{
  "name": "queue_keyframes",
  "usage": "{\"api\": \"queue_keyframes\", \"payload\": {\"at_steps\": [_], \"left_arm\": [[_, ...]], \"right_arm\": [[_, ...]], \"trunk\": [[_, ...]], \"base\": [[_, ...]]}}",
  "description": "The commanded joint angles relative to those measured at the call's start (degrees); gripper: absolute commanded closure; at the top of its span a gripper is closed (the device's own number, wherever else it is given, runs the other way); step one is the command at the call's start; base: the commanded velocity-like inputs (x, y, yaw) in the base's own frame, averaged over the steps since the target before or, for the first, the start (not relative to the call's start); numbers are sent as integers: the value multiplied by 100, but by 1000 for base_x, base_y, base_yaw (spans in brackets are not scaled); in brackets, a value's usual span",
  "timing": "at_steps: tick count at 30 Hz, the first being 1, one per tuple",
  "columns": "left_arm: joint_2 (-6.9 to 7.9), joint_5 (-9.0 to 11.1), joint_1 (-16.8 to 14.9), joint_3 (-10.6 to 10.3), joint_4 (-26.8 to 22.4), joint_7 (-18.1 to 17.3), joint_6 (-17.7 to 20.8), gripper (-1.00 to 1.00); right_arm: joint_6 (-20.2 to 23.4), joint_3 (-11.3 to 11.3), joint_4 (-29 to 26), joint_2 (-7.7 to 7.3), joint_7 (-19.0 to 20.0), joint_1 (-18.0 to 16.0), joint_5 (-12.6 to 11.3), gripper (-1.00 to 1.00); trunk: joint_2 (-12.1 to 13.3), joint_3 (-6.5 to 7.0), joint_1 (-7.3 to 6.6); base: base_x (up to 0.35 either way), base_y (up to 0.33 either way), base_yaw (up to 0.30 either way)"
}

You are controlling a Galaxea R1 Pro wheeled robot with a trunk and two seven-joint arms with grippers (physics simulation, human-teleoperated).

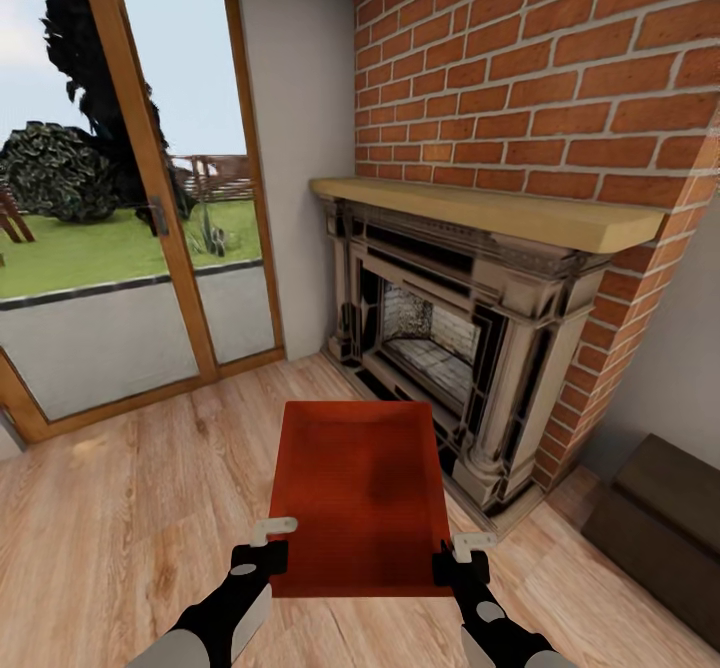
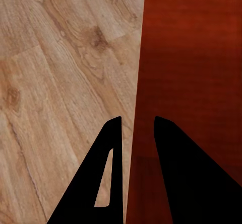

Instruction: Move the two storage containers from the living room to the garage. In the garage, place one container on the floor and stack the other container on top of it (either order is fine).

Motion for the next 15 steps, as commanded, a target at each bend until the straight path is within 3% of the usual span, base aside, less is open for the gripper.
{"api": "queue_keyframes", "payload": {"at_steps": [1, 15], "left_arm": [[31, 81, -2, 26, 14, 74, 14, 100], [26, 81, -2, 29, 14, 74, 14, 100]], "right_arm": [[-54, -134, -15, -3, -81, -9, -4, 100], [-54, -136, -15, -5, -80, -9, -4, 100]], "trunk": [[-7, 2, 1], [-7, 128, 1]], "base": [[0, 0, 0], [0, 0, 0]]}}
